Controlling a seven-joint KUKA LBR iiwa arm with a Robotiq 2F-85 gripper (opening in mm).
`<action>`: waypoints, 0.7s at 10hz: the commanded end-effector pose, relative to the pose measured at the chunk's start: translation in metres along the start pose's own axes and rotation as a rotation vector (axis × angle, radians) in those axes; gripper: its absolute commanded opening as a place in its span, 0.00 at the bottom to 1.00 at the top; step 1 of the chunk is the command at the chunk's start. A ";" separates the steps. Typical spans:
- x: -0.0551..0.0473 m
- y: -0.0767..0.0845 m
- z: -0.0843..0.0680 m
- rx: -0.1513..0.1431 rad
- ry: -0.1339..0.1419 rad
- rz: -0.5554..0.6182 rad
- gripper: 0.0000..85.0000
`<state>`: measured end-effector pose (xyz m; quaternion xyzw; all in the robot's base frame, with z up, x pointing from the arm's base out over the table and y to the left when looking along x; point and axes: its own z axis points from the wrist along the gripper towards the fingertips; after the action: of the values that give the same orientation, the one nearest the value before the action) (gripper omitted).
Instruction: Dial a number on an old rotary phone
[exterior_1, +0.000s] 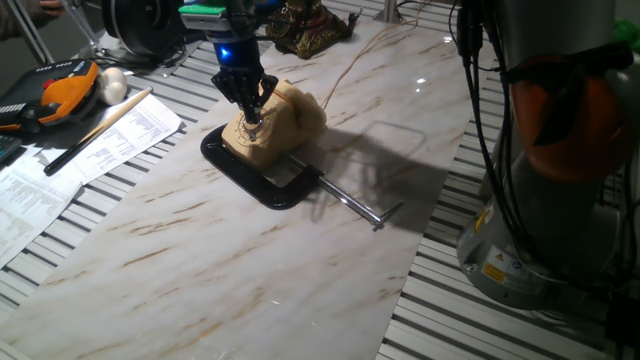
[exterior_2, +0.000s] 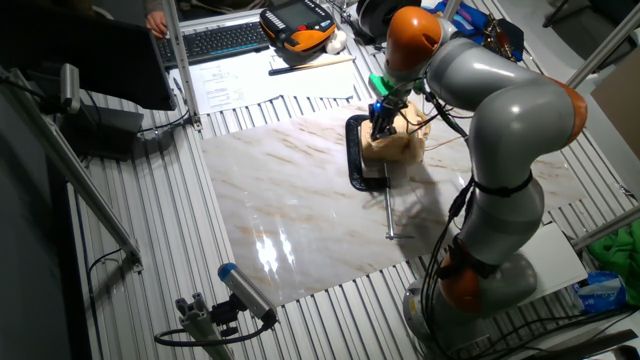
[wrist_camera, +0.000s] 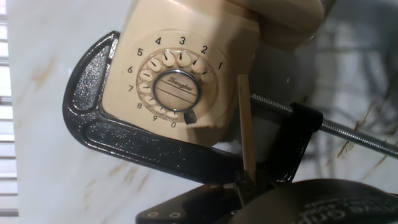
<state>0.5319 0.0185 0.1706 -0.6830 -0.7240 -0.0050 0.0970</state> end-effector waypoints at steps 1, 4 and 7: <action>0.000 0.000 0.000 -0.006 -0.012 -0.015 0.00; 0.000 0.000 0.000 -0.028 -0.002 -0.009 0.00; -0.007 0.009 -0.012 -0.040 0.064 0.051 0.00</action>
<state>0.5435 0.0096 0.1803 -0.7033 -0.7020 -0.0383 0.1056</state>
